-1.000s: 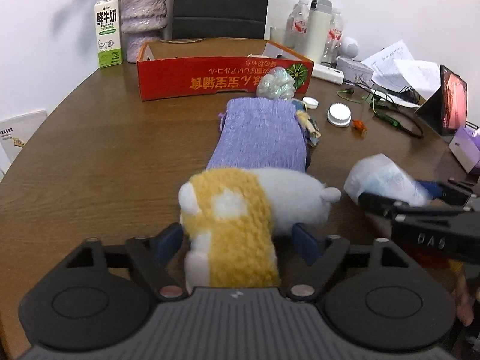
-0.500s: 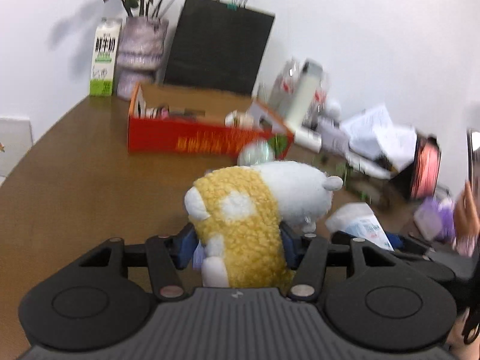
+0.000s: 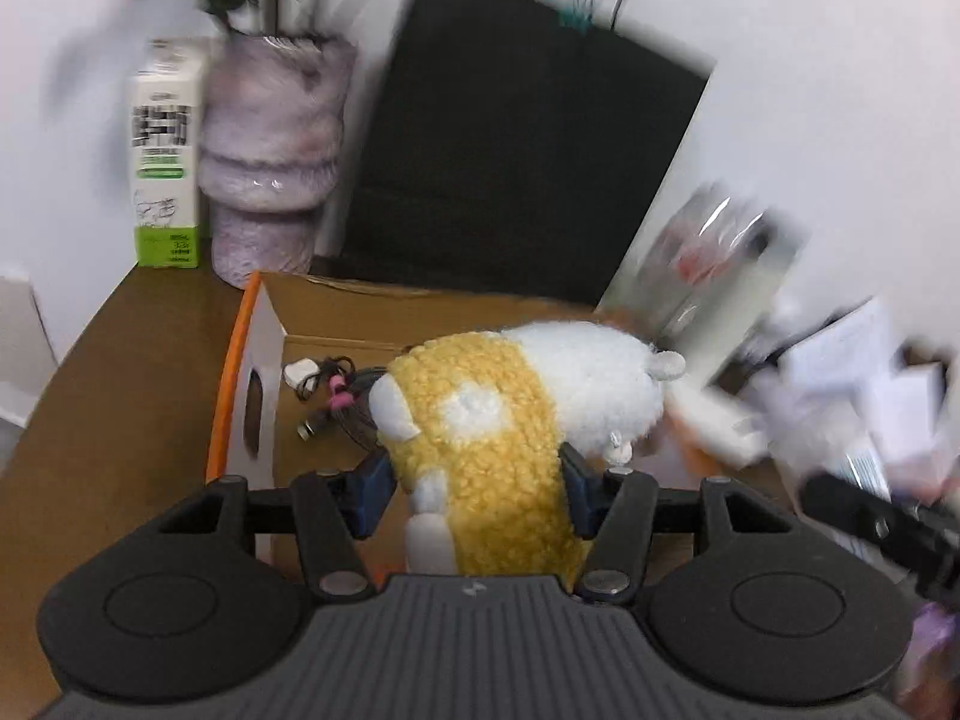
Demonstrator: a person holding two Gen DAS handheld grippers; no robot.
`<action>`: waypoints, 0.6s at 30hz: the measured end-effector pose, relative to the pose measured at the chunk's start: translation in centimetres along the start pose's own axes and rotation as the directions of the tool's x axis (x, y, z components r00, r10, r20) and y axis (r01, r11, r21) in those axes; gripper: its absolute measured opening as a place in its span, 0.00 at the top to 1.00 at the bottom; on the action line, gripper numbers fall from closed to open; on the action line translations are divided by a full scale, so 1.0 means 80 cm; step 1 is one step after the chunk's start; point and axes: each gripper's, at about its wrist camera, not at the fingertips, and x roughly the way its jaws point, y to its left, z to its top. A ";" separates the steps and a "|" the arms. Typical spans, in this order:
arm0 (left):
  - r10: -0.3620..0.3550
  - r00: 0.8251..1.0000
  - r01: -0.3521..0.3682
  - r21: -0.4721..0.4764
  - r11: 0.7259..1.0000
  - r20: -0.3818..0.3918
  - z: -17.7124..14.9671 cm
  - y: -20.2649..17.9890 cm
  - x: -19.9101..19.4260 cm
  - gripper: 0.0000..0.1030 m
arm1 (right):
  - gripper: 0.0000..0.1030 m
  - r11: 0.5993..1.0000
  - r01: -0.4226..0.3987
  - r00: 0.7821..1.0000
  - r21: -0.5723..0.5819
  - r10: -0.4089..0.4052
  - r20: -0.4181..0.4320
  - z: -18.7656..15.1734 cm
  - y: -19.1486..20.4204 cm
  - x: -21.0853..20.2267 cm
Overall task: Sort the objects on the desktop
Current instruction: 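Carry the plush dog and cotton-buds box into the cardboard box and release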
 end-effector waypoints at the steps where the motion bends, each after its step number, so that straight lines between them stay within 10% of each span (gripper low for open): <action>1: 0.052 0.998 -0.051 0.023 0.998 -0.044 0.008 0.001 0.030 0.45 | 0.38 1.000 0.017 0.998 -0.017 -0.019 -0.064 0.015 0.001 0.035; 6: 0.084 0.973 -0.087 -0.003 0.996 -0.215 0.014 0.035 0.133 0.43 | 0.38 0.983 0.137 0.915 -0.125 -0.174 -0.363 0.033 -0.009 0.197; 10: 0.053 0.976 -0.051 0.013 0.999 -0.212 0.006 0.045 0.154 0.34 | 0.36 0.964 0.180 0.863 -0.197 -0.251 -0.438 0.017 -0.011 0.259; 18: 0.023 0.995 -0.026 -0.031 0.999 -0.102 0.038 0.054 0.117 0.24 | 0.23 0.975 0.175 0.928 -0.135 -0.209 -0.309 0.041 -0.008 0.246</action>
